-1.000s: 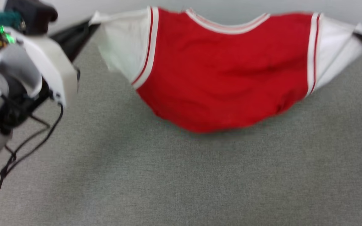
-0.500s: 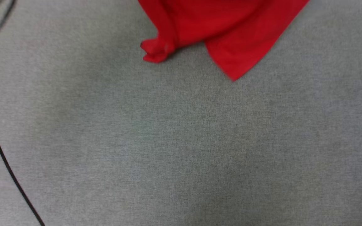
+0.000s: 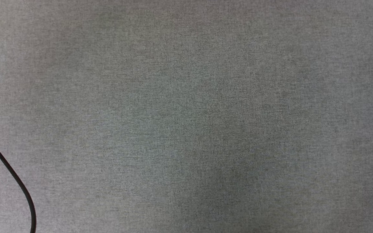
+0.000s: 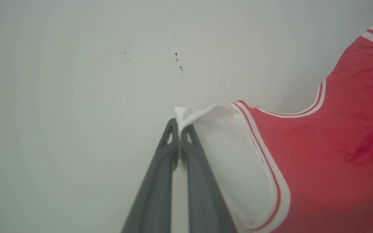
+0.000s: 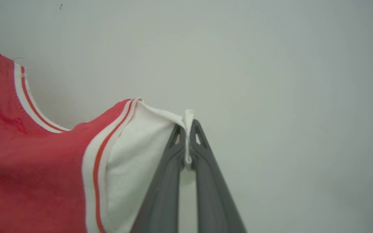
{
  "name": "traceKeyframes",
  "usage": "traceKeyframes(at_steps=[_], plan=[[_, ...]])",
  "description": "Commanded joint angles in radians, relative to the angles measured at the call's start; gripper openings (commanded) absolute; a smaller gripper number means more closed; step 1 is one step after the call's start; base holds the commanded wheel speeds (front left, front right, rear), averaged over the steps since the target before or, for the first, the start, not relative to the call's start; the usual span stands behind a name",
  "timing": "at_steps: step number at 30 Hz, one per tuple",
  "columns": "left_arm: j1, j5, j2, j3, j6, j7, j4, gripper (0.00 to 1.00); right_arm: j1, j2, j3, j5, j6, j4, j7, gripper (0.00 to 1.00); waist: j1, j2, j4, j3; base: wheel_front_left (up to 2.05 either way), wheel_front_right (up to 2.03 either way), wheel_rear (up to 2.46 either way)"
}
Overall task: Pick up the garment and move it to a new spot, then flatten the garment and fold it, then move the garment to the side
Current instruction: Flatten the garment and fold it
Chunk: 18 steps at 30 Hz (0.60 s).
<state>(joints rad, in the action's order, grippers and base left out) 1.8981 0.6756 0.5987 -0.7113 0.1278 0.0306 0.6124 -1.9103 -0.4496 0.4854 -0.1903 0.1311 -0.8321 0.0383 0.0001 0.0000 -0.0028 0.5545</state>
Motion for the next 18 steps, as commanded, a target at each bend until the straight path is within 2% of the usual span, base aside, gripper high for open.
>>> traceKeyframes(at_steps=[1, 9, 18], plan=[[0.013, 0.009, 0.012, 0.0, 0.0, -0.011, 0.011, 0.0, -0.013, 0.005, -0.004, 0.008, -0.001, -0.016, 0.012, 0.0, -0.0001, 0.0, -0.001, 0.002, 0.0, 0.0, 0.0], [-0.131, 0.091, 0.028, -0.062, 0.001, -0.095, 0.06, 0.0, 0.104, 0.072, 0.027, -0.002, -0.001, -0.134, 0.101, 0.0, -0.0001, 0.0, 0.002, -0.007, 0.0, 0.0, 0.0], [-0.462, 0.206, 0.038, -0.112, 0.001, -0.225, 0.078, 0.0, 0.353, 0.112, 0.133, -0.059, -0.001, -0.215, 0.192, 0.0, -0.0001, 0.0, 0.006, -0.081, 0.0, 0.0, 0.0]])
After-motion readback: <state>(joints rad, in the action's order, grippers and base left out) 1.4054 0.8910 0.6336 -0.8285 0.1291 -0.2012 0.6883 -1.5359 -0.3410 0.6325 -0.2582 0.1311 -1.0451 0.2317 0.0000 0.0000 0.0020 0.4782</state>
